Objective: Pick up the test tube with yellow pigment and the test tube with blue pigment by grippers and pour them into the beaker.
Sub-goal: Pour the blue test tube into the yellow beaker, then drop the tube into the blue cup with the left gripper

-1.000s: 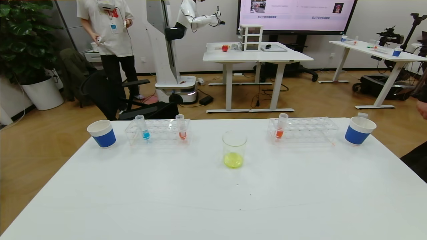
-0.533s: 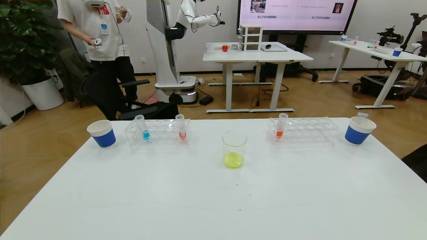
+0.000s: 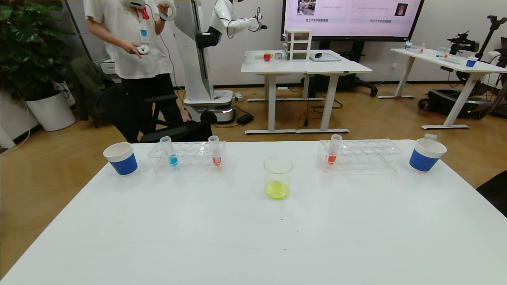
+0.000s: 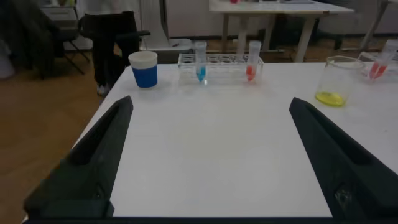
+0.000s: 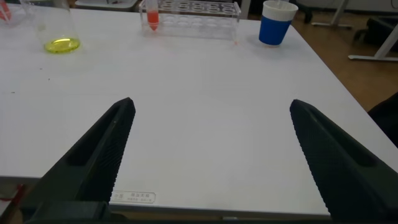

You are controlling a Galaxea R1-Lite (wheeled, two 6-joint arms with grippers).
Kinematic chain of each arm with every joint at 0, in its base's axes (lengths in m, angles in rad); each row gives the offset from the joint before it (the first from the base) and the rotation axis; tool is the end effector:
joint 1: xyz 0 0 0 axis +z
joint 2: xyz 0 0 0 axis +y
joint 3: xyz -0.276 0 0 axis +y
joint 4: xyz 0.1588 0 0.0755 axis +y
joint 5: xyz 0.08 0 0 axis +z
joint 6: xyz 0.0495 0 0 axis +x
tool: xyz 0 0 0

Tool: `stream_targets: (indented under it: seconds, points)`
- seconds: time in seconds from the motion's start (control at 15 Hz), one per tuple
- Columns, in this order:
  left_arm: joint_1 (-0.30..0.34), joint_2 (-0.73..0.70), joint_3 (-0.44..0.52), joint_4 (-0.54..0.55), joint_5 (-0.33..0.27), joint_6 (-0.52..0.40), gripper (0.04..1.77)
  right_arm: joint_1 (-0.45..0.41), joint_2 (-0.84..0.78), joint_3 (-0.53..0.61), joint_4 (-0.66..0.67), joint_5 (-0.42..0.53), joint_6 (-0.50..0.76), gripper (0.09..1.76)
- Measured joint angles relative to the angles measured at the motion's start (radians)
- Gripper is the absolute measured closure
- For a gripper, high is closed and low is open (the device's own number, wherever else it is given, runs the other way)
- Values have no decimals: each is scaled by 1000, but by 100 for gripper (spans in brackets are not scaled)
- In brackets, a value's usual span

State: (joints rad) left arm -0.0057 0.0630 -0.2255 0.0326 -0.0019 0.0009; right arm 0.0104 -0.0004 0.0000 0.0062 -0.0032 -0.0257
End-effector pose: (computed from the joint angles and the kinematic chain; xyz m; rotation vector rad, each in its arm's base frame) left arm -0.0026 -0.0001 0.1343 0.0007 -0.1299 -0.0075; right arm 0.0123 0.0000 0.0747 -0.0257 0.0057 0.0073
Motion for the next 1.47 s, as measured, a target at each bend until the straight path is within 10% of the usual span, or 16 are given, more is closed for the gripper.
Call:
stream_targets:
  seconds: [0.4, 1.47]
  points:
    - [-12, 398, -232, -180, -16, 2, 6, 0, 0, 0, 0, 0, 0, 11]
    - [-11, 1711, -240, -1434, -18, 4, 6, 0, 0, 0, 0, 0, 0, 11]
